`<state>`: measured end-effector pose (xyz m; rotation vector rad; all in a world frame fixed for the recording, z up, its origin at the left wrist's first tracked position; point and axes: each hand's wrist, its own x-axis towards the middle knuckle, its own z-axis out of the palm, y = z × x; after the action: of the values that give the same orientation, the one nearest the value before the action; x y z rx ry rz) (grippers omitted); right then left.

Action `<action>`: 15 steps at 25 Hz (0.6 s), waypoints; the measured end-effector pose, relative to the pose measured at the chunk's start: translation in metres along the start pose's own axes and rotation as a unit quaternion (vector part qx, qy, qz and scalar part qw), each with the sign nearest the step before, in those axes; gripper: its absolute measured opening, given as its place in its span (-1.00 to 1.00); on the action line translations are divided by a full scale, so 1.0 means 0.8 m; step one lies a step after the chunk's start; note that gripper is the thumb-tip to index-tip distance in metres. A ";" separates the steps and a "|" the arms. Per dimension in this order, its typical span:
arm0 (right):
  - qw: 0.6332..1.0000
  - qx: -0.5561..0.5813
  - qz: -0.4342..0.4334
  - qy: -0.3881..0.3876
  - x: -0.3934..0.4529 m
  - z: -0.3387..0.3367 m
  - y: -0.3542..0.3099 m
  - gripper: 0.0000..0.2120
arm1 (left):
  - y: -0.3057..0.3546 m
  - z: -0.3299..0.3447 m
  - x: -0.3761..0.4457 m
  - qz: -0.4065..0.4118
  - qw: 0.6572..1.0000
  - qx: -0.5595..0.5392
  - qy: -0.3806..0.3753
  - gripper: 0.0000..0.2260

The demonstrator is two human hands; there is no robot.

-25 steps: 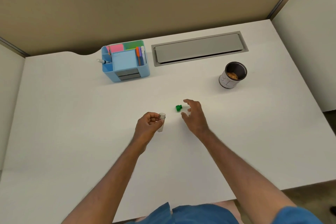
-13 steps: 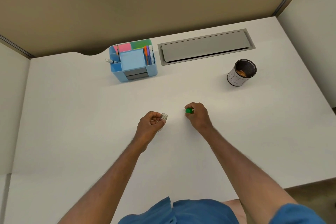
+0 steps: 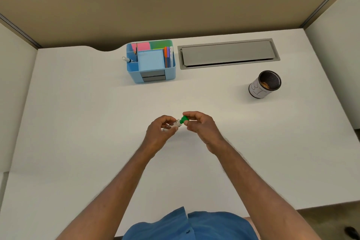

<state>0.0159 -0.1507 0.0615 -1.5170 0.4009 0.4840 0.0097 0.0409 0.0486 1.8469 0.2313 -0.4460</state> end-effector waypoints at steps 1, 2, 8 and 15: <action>1.000 -0.014 -0.004 -0.003 0.000 0.003 -0.001 -0.72 | 0.000 -0.003 0.000 0.005 1.000 0.006 0.003 -0.84; 1.000 -0.028 -0.009 -0.006 0.001 0.007 -0.003 -0.72 | 0.000 -0.005 0.000 0.010 1.000 0.012 0.005 -0.83; 0.991 -0.120 -0.046 -0.033 0.011 0.026 -0.009 -0.72 | -0.005 -0.025 0.006 0.030 0.998 0.061 0.011 -0.81; 0.986 -0.143 -0.068 -0.044 0.031 0.038 -0.023 -0.73 | -0.003 -0.035 0.020 0.032 0.996 0.075 0.039 -0.80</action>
<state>0.0449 -0.1191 0.0642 -1.7798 0.1610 0.5135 0.0285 0.0673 0.0472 2.0145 0.1957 -0.3557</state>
